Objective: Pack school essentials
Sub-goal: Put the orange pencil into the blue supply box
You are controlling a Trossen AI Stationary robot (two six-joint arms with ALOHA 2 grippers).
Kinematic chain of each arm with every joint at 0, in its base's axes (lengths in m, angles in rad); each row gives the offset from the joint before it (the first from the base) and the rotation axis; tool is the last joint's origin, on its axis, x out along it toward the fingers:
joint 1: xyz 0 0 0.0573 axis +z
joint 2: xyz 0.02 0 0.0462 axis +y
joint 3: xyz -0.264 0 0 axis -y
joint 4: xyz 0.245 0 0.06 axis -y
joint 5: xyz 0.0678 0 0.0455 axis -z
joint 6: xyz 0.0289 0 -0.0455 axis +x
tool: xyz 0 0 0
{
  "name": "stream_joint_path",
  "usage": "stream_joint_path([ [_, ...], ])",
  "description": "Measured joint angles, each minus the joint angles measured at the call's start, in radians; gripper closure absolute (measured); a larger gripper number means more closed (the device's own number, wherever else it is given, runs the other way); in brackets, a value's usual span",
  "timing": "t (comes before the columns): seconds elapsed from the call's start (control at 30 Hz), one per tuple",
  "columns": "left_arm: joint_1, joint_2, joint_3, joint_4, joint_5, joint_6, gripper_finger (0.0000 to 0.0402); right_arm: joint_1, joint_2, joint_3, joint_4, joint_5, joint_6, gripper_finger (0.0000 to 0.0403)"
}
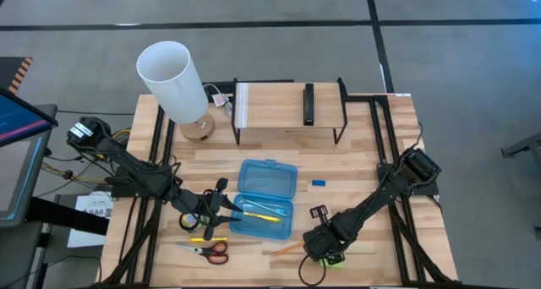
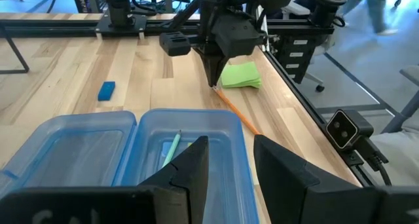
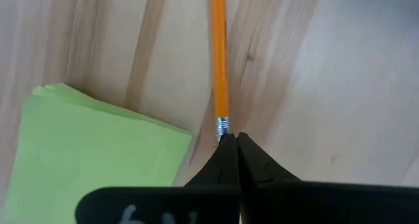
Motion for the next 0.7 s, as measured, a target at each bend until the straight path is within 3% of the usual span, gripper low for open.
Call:
stream_joint_path([
  [0.53,0.000,0.000,0.000,0.000,0.000,0.000,0.0292,-0.002,-0.030,0.003,0.009,0.012,0.048,0.0402],
  [0.7,0.000,0.000,0.000,0.000,0.000,0.000,0.0292,-0.004,-0.025,0.003,0.020,0.013,0.072,0.0363],
])
